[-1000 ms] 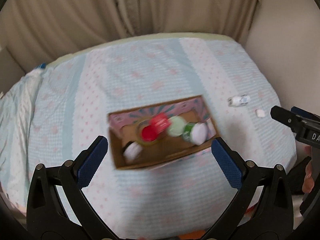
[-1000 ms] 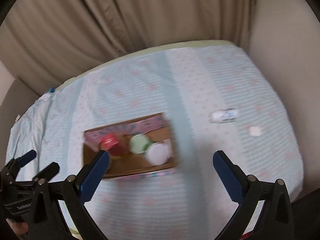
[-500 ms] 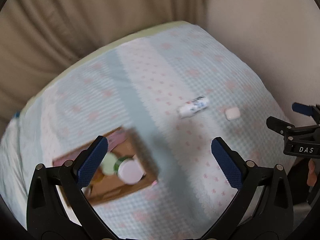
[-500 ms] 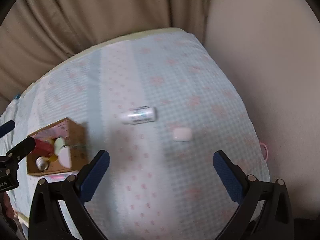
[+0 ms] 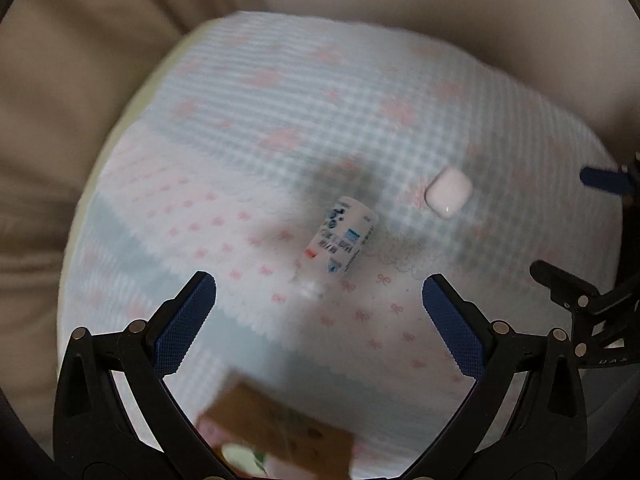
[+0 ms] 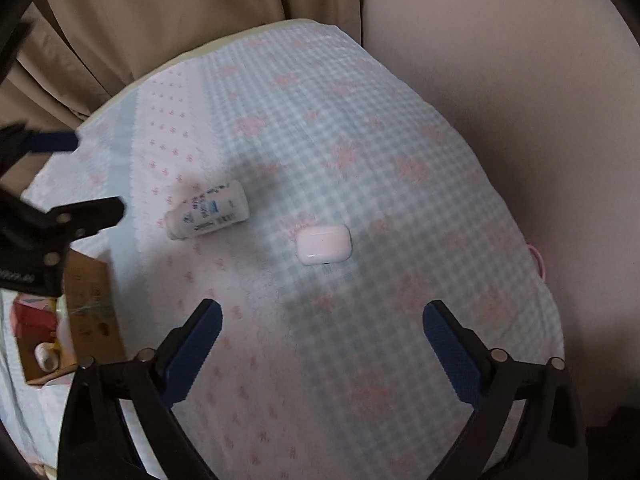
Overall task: Organize rigid objects
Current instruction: 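Grasp white pill bottle with left tool while right tool grasps white earbud case, then carry the pill bottle and earbud case over the cardboard box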
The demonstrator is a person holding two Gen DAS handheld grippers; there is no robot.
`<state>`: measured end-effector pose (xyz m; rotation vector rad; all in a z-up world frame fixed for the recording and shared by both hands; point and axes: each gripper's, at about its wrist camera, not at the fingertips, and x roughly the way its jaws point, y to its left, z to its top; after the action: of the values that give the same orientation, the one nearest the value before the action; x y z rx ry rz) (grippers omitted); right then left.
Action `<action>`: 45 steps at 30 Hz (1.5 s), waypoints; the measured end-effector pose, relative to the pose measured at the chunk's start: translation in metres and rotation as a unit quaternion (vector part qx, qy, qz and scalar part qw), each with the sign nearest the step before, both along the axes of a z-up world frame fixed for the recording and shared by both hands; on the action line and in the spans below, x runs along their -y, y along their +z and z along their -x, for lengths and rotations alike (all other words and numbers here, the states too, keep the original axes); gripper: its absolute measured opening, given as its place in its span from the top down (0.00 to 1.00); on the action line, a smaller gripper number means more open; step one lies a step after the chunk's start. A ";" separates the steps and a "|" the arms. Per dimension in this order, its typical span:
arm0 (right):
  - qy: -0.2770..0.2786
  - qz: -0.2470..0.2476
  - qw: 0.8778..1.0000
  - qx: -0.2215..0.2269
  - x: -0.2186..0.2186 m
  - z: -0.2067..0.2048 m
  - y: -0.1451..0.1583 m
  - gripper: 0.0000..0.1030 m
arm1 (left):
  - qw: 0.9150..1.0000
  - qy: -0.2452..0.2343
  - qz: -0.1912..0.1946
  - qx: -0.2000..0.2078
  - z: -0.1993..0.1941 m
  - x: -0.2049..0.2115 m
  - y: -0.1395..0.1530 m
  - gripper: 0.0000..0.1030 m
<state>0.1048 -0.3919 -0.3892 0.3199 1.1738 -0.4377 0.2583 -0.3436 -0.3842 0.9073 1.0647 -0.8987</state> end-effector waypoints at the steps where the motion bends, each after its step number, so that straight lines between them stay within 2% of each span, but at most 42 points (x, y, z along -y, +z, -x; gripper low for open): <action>1: -0.002 0.003 1.000 0.000 0.000 -0.004 -0.010 0.06 | 1.000 -0.016 -0.010 -0.004 -0.001 0.005 -0.013 0.00; 4: -0.008 0.001 1.000 0.001 0.005 -0.015 -0.040 0.09 | 0.997 -0.063 -0.040 -0.006 -0.004 0.018 -0.050 0.01; 6: -0.009 0.001 1.000 -0.001 0.008 -0.023 -0.059 0.17 | 0.994 -0.092 -0.056 -0.012 -0.009 0.025 -0.076 0.01; 11: -0.010 0.011 1.000 -0.004 0.016 -0.042 -0.095 0.18 | 0.986 -0.146 -0.075 -0.031 -0.015 0.035 -0.115 0.11; 14: -0.013 0.012 1.000 -0.007 0.022 -0.052 -0.111 0.18 | 0.981 -0.169 -0.083 -0.035 -0.017 0.040 -0.130 0.17; 16: -0.013 0.012 1.000 -0.005 0.026 -0.056 -0.117 0.20 | 0.979 -0.180 -0.087 -0.043 -0.018 0.043 -0.138 0.29; 17: -0.011 0.013 1.000 -0.007 0.027 -0.057 -0.119 0.30 | 0.977 -0.187 -0.089 -0.049 -0.017 0.044 -0.141 0.33; 19: -0.008 0.024 1.000 -0.008 0.027 -0.060 -0.119 0.37 | 0.975 -0.196 -0.087 -0.060 -0.016 0.044 -0.143 0.44; 20: -0.010 0.025 1.000 -0.005 0.029 -0.060 -0.119 0.44 | 0.974 -0.200 -0.086 -0.066 -0.014 0.045 -0.144 0.46; 21: -0.012 0.021 1.000 -0.003 0.030 -0.060 -0.118 0.44 | 0.973 -0.203 -0.087 -0.068 -0.012 0.045 -0.144 0.49; 23: -0.016 0.014 1.000 -0.001 0.034 -0.060 -0.118 0.44 | 0.973 -0.203 -0.086 -0.069 -0.011 0.045 -0.143 0.53; 29: -0.010 0.012 1.000 -0.002 0.037 -0.062 -0.116 0.44 | 0.975 -0.190 -0.087 -0.070 -0.013 0.045 -0.135 0.53; 34: -0.012 0.011 1.000 0.004 0.043 -0.061 -0.105 0.44 | 0.981 -0.162 -0.076 -0.076 -0.022 0.042 -0.119 0.54; 38: -0.011 0.017 1.000 0.015 0.045 -0.059 -0.085 0.44 | 0.987 -0.127 -0.056 -0.082 -0.035 0.041 -0.096 0.54; 42: -0.004 0.029 0.999 0.031 0.039 -0.055 -0.054 0.45 | 0.994 -0.077 -0.026 -0.079 -0.046 0.031 -0.054 0.54; 45: 0.008 0.043 0.998 0.050 0.029 -0.049 -0.019 0.44 | 0.997 -0.028 0.006 -0.075 -0.052 0.016 -0.015 0.54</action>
<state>0.1542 -0.4208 -0.4081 0.2551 1.0560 -0.4524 0.3104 -0.3596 -0.3990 0.8734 1.1644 -1.0321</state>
